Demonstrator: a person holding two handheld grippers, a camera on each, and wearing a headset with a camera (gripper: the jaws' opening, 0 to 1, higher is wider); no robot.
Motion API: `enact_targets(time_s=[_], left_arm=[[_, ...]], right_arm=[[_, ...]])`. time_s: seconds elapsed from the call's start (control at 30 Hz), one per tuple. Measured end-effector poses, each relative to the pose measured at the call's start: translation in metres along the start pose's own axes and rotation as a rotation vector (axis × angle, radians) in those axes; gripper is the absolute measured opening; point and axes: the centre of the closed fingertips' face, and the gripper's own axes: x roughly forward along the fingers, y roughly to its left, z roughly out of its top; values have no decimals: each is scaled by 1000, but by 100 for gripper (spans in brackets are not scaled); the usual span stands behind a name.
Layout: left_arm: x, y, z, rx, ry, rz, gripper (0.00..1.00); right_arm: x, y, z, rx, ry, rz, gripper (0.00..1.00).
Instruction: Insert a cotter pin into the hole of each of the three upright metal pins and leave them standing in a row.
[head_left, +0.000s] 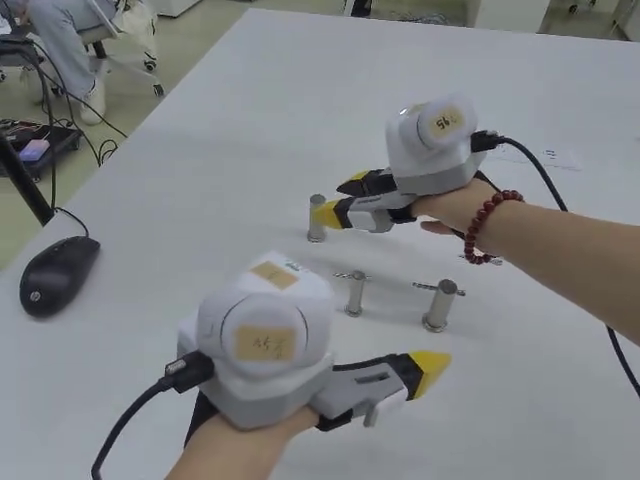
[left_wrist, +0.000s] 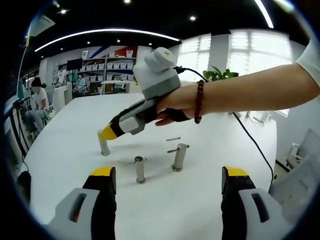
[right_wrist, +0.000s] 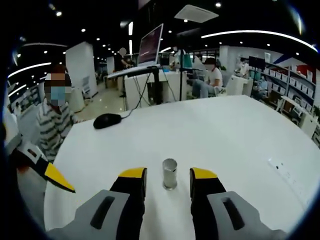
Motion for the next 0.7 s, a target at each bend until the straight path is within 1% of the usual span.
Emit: enact_targets(time_s=[0.07,0.13,0.2,0.27,0.33,0.4,0.43,0.47,0.6,0.7], left_arm=[[-1,2,1,2,-3,2,90],[-1,4,0,7,-1,5,91],[-1,5,1,7,-1,4,92],[-2,6,1,9,-6,2,94],[-2,7,2,12,-9,3,95],[-3,9,4,16,-20,9,95],[-4,10,6,18,-36,10,95],[-4,10,6,16,-38,12,96],[-6,14,5,12,-32,18,97],[-6,16,4,9,-27,21,97]], right_arm=[[3,0,-1,10,-4,5,33],[8,-2,-1,15,-9,7,32],[8,-1,-3,23,-8,7,31],[14,-3,-4,21,-9,9,30],[13,-2,-4,20,-9,9,27],[17,-3,-4,20,-7,9,26],[18,-3,-4,20,-5,8,26],[17,-2,-4,18,-3,6,26],[17,2,-4,10,-2,-5,24],[18,3,-4,6,0,-10,20]])
